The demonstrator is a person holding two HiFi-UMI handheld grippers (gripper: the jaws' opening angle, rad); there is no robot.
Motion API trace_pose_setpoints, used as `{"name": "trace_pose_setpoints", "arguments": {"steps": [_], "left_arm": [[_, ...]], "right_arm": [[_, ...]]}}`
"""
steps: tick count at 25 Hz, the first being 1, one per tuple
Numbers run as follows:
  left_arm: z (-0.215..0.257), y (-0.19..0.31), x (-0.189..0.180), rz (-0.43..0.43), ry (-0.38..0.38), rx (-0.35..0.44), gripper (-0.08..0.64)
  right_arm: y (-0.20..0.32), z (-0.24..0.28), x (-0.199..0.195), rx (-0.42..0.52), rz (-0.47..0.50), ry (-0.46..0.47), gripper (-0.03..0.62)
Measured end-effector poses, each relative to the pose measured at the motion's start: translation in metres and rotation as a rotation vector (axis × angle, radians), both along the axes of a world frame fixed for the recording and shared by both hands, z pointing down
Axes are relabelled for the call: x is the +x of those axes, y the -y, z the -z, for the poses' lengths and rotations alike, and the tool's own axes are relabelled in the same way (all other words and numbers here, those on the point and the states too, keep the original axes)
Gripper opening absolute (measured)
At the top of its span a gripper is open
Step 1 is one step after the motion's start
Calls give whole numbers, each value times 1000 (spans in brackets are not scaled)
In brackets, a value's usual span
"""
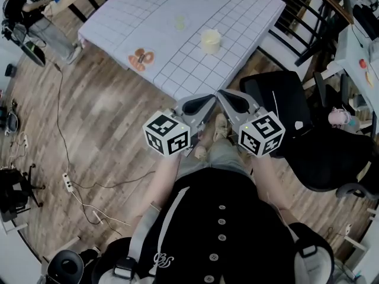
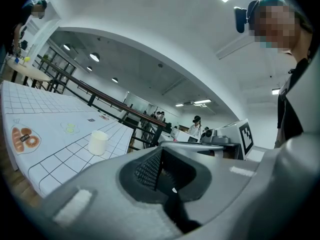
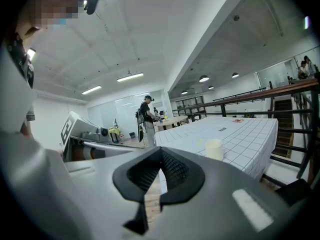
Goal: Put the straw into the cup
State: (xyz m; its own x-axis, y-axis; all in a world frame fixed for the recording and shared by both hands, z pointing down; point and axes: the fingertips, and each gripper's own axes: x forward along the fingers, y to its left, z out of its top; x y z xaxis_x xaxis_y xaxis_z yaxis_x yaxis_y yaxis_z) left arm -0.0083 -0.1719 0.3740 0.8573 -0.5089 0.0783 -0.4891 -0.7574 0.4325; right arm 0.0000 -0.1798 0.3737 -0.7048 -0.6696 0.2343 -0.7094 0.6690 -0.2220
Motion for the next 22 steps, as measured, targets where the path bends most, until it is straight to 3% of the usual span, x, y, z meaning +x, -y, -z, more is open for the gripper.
{"name": "trace_pose_setpoints", "arguments": {"steps": [10,22], "left_arm": [[-1,15,-19,70,-1,2,-2],[-6,29,-17,73,39,6,-1]], "right_arm": [[5,-8,-2,-15,-1,-21,-2],[15,-10,-1,-22,29,-35,-2]]}}
